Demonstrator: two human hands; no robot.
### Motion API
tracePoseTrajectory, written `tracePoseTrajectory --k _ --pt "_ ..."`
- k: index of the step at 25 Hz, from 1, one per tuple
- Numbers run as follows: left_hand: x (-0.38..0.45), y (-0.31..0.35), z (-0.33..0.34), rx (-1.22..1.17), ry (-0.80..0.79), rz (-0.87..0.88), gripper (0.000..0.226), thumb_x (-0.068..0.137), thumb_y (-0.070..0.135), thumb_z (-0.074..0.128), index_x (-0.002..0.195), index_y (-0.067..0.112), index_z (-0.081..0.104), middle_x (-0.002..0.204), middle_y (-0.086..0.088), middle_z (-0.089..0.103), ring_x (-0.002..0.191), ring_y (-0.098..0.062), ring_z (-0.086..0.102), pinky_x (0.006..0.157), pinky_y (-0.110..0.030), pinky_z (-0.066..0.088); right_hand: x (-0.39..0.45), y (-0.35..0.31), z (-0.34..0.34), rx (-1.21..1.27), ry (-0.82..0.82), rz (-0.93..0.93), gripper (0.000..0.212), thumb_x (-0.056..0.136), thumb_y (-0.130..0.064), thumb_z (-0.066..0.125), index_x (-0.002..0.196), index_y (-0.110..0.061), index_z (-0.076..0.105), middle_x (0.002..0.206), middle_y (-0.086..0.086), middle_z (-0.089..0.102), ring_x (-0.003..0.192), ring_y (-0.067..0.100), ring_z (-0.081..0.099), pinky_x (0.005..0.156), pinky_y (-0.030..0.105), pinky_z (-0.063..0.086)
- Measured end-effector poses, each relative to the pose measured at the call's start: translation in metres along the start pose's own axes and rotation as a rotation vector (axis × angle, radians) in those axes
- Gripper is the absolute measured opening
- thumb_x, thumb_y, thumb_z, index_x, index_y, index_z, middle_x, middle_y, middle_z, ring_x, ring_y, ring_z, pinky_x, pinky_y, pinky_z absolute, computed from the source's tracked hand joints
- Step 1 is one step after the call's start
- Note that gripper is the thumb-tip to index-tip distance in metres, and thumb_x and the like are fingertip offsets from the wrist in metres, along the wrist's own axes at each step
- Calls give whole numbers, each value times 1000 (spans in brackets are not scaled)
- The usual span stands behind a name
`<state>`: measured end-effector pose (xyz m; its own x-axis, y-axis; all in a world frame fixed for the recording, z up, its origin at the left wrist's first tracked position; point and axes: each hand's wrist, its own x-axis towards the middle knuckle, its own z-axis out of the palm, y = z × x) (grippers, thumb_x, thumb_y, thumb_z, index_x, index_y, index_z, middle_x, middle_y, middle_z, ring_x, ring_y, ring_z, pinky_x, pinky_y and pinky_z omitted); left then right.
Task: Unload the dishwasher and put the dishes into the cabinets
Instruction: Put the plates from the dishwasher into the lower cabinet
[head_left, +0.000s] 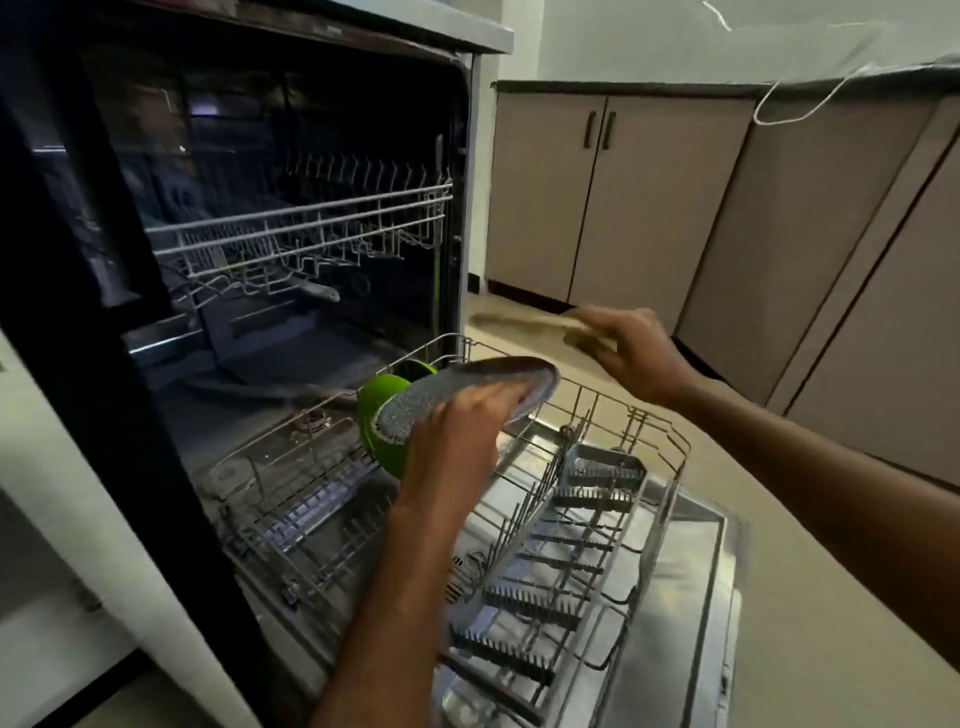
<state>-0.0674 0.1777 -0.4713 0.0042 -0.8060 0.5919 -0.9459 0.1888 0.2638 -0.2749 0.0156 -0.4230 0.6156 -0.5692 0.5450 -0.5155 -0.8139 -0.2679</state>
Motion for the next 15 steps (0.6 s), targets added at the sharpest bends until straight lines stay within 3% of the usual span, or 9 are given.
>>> tracePoseTrajectory --k 3,6,7,9,11,15 --pt "-8 4 1 -65 -26 142 49 84 -4 73 124 24 70 148 1 50 134 -17 49 93 -31 61 -36 -7 -20 -62 -250 -107 24 107 -27 61 129 -28 67 104 -15 69 92 -5 61 81 26 48" --pt "-16 11 14 -30 -17 171 30 83 -2 66 105 18 64 158 -7 43 144 -26 44 106 -34 52 -65 -12 -19 -89 -378 -207 28 107 -35 55 133 -32 64 113 -12 70 101 2 61 87 26 46" --pt "-20 11 18 -41 -58 179 28 86 -1 64 104 21 60 155 -8 50 140 -27 51 104 -34 53 -73 -15 -17 -57 -417 -213 27 107 -38 53 131 -35 63 108 -13 70 97 3 63 85 27 48" --pt "-33 12 19 -63 -198 178 33 93 3 66 104 29 49 123 -3 70 108 -26 70 79 -34 63 -89 -24 -13 -15 -455 -208 21 107 -42 52 126 -42 59 96 -18 65 86 1 62 78 26 47" --pt "-45 12 11 -72 -273 195 42 90 -1 69 102 32 45 98 2 71 82 -22 69 64 -42 60 -103 -34 -9 -30 -432 -250 16 106 -43 53 122 -43 56 91 -18 62 80 1 60 73 24 44" --pt "-61 14 -34 -70 -222 222 40 93 4 70 103 33 45 99 3 70 81 -14 66 62 -37 59 -108 -62 -12 -35 -316 -352 26 108 -49 47 118 -30 63 85 -10 65 71 6 61 68 25 48"
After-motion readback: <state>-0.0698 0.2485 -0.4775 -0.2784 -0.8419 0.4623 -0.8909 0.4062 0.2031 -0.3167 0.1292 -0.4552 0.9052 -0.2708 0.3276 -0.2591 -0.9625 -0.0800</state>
